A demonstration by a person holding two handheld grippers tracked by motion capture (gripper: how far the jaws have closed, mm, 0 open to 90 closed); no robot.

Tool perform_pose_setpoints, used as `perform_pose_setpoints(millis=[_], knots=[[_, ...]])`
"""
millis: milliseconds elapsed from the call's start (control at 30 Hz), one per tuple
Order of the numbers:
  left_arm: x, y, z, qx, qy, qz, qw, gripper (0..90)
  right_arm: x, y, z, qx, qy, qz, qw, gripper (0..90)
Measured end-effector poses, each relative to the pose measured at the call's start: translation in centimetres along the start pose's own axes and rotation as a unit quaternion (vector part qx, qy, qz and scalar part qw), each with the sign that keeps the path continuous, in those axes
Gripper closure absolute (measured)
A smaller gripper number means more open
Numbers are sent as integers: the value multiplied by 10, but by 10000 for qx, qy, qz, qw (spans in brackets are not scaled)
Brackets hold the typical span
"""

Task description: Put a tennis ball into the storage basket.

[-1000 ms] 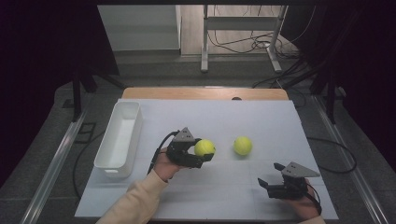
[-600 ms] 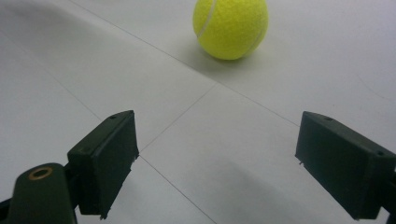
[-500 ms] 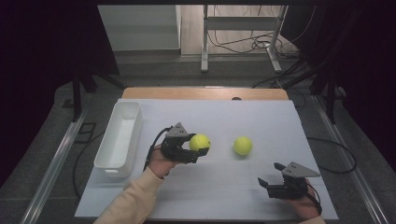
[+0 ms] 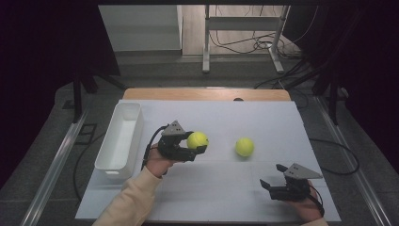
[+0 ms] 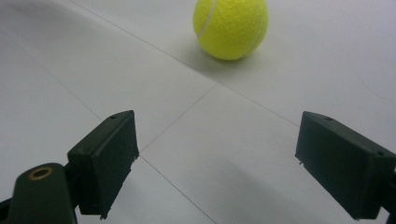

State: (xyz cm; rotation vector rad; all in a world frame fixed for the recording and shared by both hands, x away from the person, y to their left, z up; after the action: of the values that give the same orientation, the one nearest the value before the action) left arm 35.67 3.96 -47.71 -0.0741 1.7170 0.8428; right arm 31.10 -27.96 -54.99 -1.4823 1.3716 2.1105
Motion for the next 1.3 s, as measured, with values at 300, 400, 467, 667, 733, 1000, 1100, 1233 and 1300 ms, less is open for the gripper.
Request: perform_pose_setpoints(millis=[300,400,467,667,733,1000,1100,1233,1300], knots=[[-2,6,6,-85,47,-45,9999,261,0,0,0,5,0,5,10000,135],[-2,8,8,-100,56,-62,9999,261,0,0,0,7,-3,6,10000,135],[-3,10,8,-113,58,-78,9999,261,0,0,0,8,-3,6,10000,135],[-6,15,12,-162,52,-137,9998,261,0,1,0,16,-8,8,10000,135],[-6,17,13,-172,52,-146,9997,261,0,0,0,13,-5,4,10000,135],[-8,23,17,-208,61,-185,9996,260,0,1,-1,25,-6,-5,10000,135],[-8,25,19,-229,78,-202,9995,261,0,1,-1,23,-6,-4,10000,135],[-10,30,21,-260,98,-251,9993,261,0,1,-1,23,-2,-6,10000,135],[-10,32,23,-275,107,-273,9992,260,0,1,-1,24,1,-6,10000,135]])
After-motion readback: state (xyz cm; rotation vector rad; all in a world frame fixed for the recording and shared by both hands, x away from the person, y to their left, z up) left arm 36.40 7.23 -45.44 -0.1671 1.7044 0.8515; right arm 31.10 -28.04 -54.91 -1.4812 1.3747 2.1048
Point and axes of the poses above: each handheld gripper's, and its own axes: y roughly backward along the jaws, x roughly out of its underside, z roughly to its left, the point moved 7 cm from there along -y, roughly forward along the jaws, and after that the axes turned 7 degrees about -y, right-handed, at the moved point
